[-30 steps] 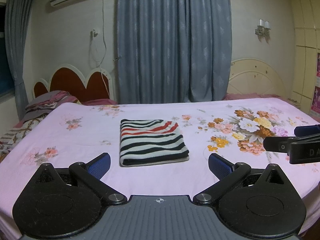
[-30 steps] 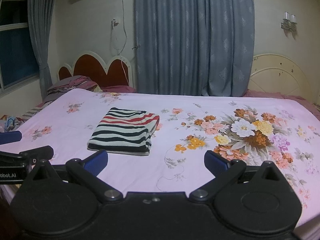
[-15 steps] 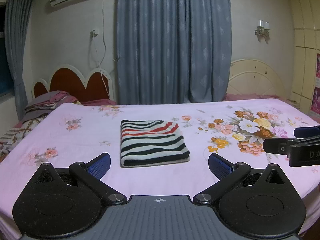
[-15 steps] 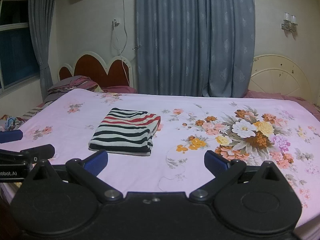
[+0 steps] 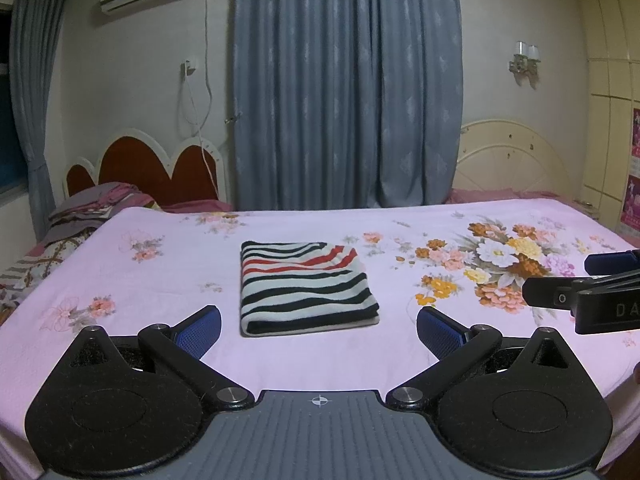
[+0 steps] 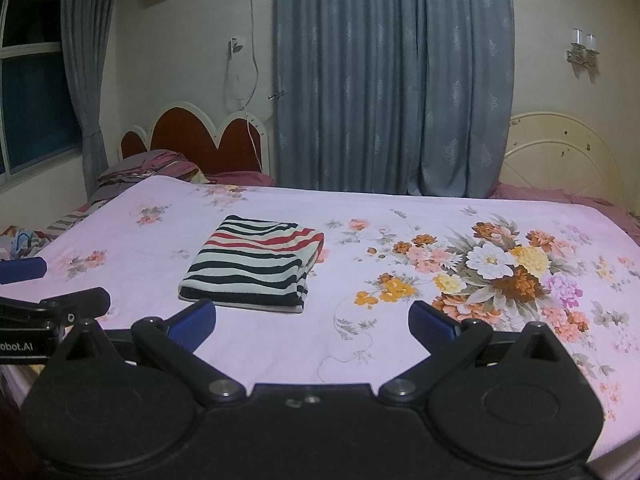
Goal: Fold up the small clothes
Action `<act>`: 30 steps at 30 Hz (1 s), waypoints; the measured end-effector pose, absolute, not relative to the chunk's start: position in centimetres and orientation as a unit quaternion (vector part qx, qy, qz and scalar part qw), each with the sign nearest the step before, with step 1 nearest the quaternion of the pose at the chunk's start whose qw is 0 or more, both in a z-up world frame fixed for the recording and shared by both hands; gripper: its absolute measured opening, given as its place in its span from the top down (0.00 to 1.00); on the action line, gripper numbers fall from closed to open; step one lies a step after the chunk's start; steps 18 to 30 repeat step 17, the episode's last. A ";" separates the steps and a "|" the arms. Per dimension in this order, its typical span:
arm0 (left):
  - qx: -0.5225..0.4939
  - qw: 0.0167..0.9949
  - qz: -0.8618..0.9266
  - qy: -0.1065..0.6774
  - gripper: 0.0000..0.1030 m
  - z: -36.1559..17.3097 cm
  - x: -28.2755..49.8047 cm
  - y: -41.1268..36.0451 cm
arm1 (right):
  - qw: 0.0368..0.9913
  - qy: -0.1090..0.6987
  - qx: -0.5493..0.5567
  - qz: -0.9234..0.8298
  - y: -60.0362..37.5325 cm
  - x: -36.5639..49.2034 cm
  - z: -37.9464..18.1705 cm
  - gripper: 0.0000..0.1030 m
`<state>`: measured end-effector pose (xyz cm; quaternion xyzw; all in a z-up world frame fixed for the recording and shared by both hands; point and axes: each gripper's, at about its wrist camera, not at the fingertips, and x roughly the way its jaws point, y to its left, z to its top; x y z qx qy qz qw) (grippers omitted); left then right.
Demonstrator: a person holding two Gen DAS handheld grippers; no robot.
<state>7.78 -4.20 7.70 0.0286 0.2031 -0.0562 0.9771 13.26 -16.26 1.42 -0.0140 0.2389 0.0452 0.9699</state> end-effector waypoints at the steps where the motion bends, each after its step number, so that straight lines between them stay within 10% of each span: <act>1: 0.030 0.977 -0.056 0.203 0.00 7.7 7.8 -4.2 | 0.970 0.239 -0.013 0.045 -16.2 13.3 1.4 0.01; 30: 0.019 0.977 -0.067 0.200 0.00 7.6 8.2 -3.6 | 0.970 0.239 -0.016 0.048 -16.3 13.4 1.4 0.01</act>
